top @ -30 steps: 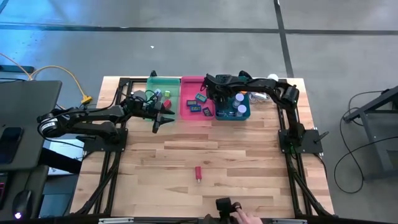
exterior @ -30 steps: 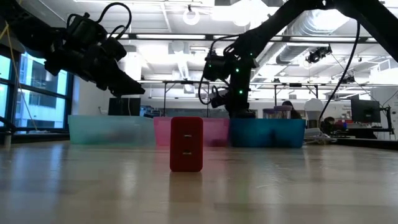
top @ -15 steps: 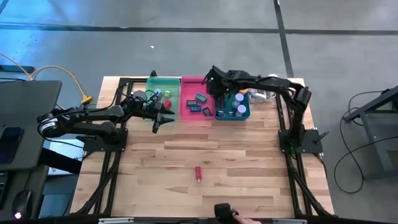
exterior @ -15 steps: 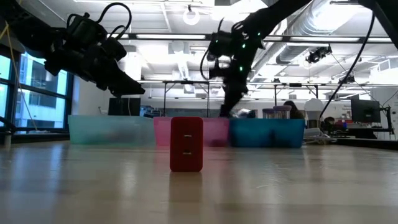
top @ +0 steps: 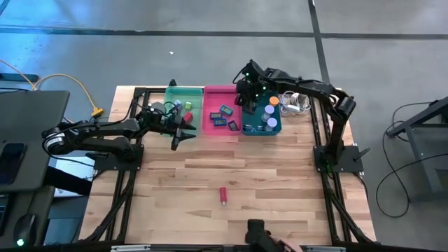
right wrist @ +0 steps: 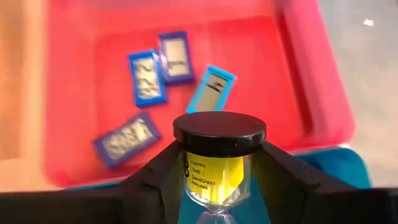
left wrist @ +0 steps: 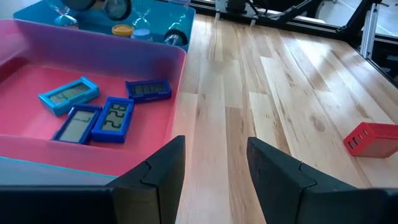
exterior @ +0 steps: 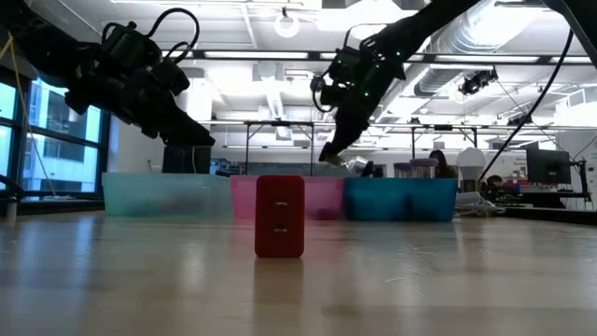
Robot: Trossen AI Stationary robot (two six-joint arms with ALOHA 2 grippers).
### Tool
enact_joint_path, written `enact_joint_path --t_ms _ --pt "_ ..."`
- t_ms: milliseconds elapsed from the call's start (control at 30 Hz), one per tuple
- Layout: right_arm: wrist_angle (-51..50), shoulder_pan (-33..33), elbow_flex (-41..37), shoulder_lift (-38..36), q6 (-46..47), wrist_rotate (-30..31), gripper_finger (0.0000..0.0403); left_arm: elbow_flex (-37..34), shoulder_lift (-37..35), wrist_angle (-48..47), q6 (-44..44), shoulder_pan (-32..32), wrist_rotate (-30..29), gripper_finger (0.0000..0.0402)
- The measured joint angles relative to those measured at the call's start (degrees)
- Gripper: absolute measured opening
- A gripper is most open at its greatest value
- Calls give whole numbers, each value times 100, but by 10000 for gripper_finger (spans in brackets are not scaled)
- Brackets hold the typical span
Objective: Pick & Place Office items
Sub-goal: Put the yellow black hourglass into the blue bin
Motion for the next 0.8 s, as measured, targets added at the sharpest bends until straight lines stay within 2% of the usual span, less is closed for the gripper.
enact_joint_path --t_ms 133,200,300,433,800 --pt "33 -324 -22 -2 -3 -989 151 0 0 -3 -1 0 0 165" --pt "333 -430 -185 -9 -5 -1300 152 0 0 -4 -49 0 0 165" --pt "750 -547 -502 -11 -1 -1328 159 0 0 -4 -68 0 0 165" --pt "1467 -676 -1037 -9 45 -1749 157 0 0 0 -70 2 0 165" --pt "3358 -674 -2004 -22 452 -1847 155 0 0 194 -87 2 77 165"
